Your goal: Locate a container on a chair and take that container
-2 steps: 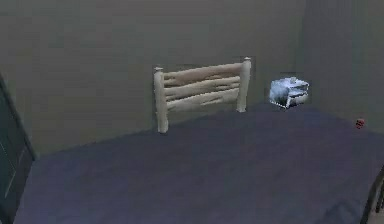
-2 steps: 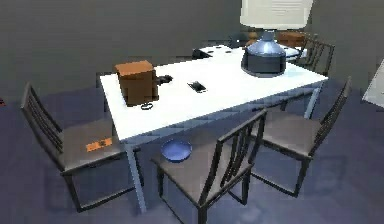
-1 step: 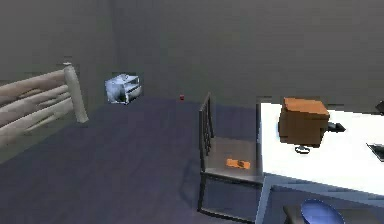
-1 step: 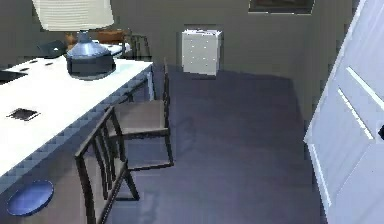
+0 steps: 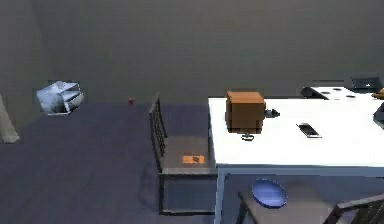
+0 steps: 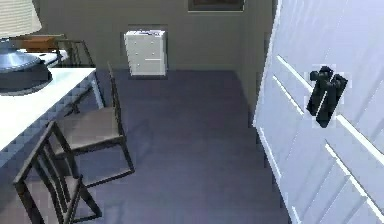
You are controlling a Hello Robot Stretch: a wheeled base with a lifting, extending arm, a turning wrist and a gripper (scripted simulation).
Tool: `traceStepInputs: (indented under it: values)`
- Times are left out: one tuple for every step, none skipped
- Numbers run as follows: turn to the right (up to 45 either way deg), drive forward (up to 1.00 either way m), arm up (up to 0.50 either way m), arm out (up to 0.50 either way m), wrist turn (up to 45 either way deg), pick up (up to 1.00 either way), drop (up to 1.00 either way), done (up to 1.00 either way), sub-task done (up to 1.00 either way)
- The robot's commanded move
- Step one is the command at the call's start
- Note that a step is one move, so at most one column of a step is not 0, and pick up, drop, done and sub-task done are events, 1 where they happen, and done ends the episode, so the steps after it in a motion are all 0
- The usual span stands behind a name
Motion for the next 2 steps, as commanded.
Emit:
traceStepInputs:
  values:
    - [0.0, 0.4, 0.0, 0.0, 0.0, 0.0, 0.0, 0.0, 0.0]
    - [-42.0, 0.0, 0.0, 0.0, 0.0, 0.0, 0.0, 0.0, 0.0]
